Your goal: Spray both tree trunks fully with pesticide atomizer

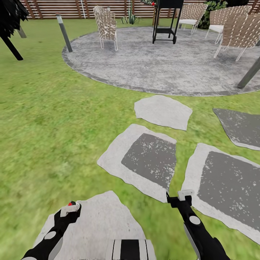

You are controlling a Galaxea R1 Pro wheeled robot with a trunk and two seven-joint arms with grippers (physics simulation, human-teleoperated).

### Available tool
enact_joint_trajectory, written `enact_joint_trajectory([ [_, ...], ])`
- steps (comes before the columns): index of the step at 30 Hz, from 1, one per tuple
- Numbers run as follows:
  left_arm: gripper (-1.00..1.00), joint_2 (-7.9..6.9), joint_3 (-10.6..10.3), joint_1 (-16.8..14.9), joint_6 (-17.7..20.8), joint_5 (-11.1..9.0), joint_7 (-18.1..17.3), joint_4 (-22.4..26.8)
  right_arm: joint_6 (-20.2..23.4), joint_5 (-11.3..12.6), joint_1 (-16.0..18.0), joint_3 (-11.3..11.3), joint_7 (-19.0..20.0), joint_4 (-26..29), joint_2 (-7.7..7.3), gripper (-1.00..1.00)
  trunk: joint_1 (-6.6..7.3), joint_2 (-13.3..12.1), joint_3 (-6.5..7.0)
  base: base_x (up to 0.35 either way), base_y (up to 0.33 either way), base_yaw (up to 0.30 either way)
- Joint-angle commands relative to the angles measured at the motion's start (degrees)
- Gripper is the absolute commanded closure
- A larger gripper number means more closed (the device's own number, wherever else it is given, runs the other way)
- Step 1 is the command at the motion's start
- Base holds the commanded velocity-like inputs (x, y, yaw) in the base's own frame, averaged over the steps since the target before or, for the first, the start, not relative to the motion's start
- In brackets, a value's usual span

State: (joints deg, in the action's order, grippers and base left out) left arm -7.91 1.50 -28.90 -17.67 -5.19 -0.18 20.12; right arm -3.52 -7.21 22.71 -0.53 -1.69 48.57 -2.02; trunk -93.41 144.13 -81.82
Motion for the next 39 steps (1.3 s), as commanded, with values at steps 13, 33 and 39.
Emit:
enact_joint_trajectory([
  [13,-1.0,0.0,0.0,0.0,0.0,0.0,0.0,0.0,0.0,0.0,0.0,0.0,0.0,-0.1,0.0,-1.0,-0.02,0.0,-0.45,0.0,0.0,0.0],
  [33,-1.0,0.02,0.0,0.0,-0.1,0.0,0.0,0.0,0.0,0.0,0.0,0.0,0.0,-0.1,0.0,-1.0,-0.02,0.0,-0.45,0.027,0.0,0.0],
  [39,-1.0,0.03,0.0,0.0,-0.1,0.0,0.0,0.0,0.0,0.0,0.0,0.0,0.0,-0.1,0.0,-1.0,-0.1,0.1,-1.21,0.0,0.0,0.0],
])
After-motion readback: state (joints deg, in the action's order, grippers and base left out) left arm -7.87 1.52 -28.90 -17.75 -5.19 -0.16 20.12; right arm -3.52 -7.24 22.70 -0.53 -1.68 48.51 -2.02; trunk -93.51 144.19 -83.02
